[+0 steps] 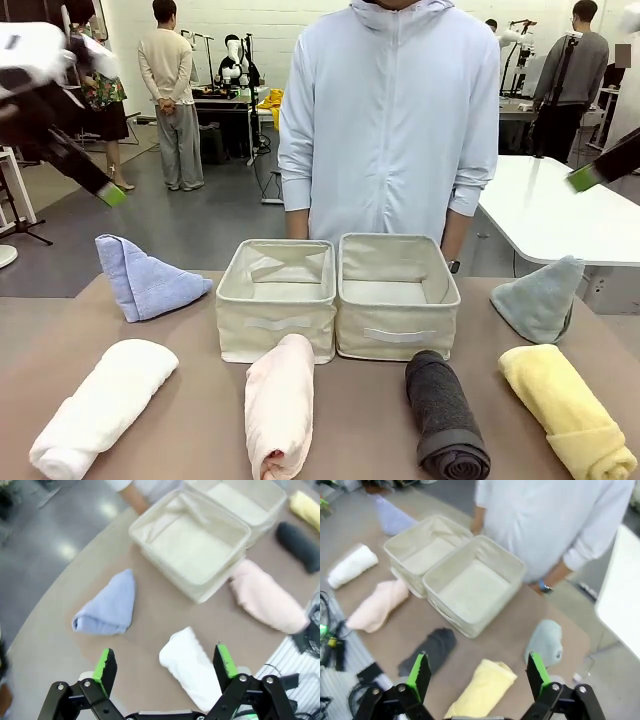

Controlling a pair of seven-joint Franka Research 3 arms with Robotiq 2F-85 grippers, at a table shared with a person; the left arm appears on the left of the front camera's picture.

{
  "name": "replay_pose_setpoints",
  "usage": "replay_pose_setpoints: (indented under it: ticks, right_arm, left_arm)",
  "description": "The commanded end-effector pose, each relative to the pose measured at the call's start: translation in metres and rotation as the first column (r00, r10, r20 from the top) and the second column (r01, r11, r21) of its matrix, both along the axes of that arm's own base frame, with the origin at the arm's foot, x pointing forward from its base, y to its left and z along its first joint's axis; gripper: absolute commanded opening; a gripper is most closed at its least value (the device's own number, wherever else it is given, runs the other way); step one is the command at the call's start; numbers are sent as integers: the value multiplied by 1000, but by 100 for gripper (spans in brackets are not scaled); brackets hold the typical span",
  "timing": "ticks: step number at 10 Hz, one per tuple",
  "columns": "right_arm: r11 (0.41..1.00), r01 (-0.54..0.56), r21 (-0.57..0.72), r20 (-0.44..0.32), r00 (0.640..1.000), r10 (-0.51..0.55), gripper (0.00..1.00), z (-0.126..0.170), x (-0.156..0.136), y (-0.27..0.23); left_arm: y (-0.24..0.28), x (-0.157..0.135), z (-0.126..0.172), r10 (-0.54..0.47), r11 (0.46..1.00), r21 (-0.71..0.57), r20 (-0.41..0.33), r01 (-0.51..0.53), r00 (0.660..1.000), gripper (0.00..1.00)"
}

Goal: Sort the towels based on their folding style.
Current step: Pick up one triangle-folded towel and place it in the left Fabric basket.

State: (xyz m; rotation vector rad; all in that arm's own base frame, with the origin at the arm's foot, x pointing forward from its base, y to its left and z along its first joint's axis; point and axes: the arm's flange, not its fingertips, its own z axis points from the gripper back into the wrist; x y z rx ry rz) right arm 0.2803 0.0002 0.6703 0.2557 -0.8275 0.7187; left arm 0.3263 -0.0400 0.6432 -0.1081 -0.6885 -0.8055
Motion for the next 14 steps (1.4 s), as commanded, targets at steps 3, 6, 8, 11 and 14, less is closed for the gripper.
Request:
replay_pose_setpoints:
  ticks: [3,6,8,11,14]
  right_arm:
    - [885,-207,417,-129,951,283,100,-6,33,-112]
    - [883,-210,419,-60,964,258,100,-35,32,-132]
    - [904,-162,397,-56,978,200,100,-42,28,-140]
    - [932,-163,323,-47,981,188,100,-40,14,-135]
    - [913,-137,385,-70,982,176,100,-39,27,-151]
  left_arm:
    - [125,11,8,-317,921,-253,-49,296,947,100]
    - [195,5,-24,-223,854,-464,83,236,971,100]
    - [200,-7,-28,-188,848,-488,90,208,978,100]
    - [216,-7,-28,-170,845,-500,83,188,982,100]
    - [216,-7,-28,-170,845,-500,83,188,982,100]
